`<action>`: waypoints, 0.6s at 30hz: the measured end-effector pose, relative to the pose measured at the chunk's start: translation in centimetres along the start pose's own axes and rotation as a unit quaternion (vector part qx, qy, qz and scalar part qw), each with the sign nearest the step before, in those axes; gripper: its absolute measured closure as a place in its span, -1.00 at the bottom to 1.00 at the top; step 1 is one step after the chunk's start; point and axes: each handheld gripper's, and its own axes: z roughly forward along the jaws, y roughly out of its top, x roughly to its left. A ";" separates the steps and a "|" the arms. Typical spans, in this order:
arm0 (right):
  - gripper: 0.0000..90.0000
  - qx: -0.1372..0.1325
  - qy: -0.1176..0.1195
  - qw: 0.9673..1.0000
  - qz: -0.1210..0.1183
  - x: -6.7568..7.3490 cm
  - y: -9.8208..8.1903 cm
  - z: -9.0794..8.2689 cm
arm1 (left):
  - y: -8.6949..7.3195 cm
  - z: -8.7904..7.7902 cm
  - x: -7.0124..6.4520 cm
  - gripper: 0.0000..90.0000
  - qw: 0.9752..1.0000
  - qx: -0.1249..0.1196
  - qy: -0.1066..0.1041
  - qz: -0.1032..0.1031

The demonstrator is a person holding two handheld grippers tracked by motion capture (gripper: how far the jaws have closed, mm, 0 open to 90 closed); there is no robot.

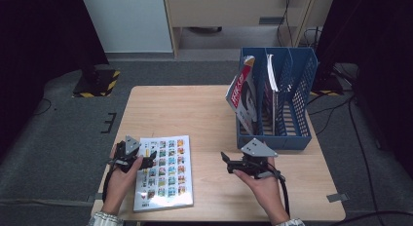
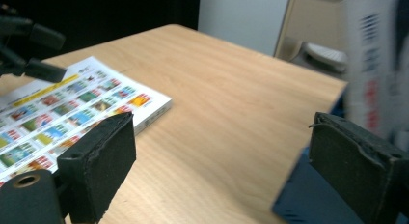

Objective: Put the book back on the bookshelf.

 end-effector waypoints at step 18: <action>-0.68 0.069 0.113 0.991 -0.027 6.0 1.1 8.7 | -0.1 0.3 -0.1 -0.90 1.000 0.009 0.001 0.002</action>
